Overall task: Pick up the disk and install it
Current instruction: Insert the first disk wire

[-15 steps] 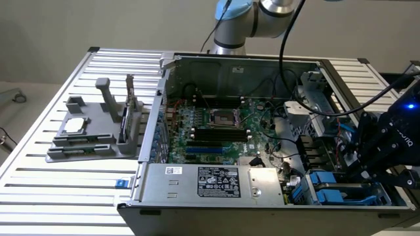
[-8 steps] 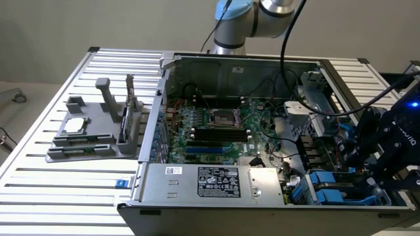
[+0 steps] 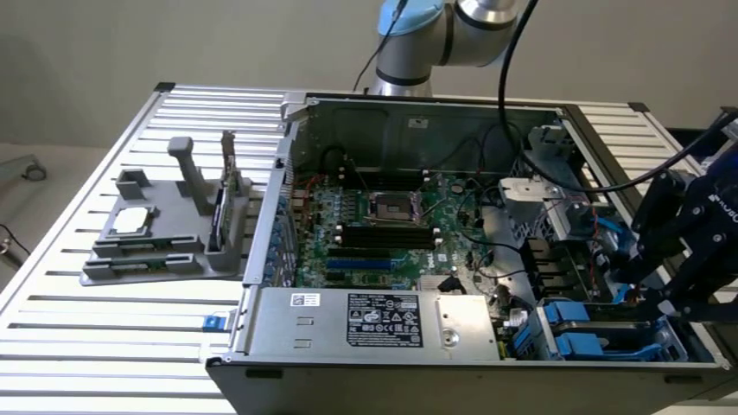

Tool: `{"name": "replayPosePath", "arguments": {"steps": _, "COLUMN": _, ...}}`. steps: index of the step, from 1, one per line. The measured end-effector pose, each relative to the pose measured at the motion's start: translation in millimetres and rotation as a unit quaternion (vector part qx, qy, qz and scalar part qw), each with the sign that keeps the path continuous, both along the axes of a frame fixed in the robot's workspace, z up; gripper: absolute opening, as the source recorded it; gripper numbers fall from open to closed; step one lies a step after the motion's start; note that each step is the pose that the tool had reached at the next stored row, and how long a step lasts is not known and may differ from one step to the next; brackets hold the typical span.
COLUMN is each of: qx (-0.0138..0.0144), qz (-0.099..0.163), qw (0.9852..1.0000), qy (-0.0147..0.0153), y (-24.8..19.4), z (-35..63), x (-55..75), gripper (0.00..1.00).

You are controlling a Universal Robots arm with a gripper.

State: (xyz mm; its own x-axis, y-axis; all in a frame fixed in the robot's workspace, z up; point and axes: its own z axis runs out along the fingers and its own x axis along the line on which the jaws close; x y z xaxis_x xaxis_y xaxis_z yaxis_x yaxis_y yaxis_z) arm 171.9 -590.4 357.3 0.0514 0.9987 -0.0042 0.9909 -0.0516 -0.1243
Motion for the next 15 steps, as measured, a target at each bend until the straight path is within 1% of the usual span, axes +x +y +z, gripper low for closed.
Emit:
{"name": "replayPosePath", "arguments": {"steps": 4, "qx": 0.0, "qz": -0.003, "qw": 1.0, "qy": 0.002, "y": -1.5, "z": 6.2, "x": -0.3, "gripper": 0.43}}
{"name": "replayPosePath", "arguments": {"steps": 11, "qx": 0.0001, "qz": -0.006, "qw": 1.0, "qy": 0.0049, "y": -5.3, "z": 9.5, "x": -4.8, "gripper": 0.43}}
{"name": "replayPosePath", "arguments": {"steps": 15, "qx": 0.0001, "qz": -0.006, "qw": 1.0, "qy": 0.0056, "y": -7.9, "z": 10.6, "x": -11.5, "gripper": 0.43}}
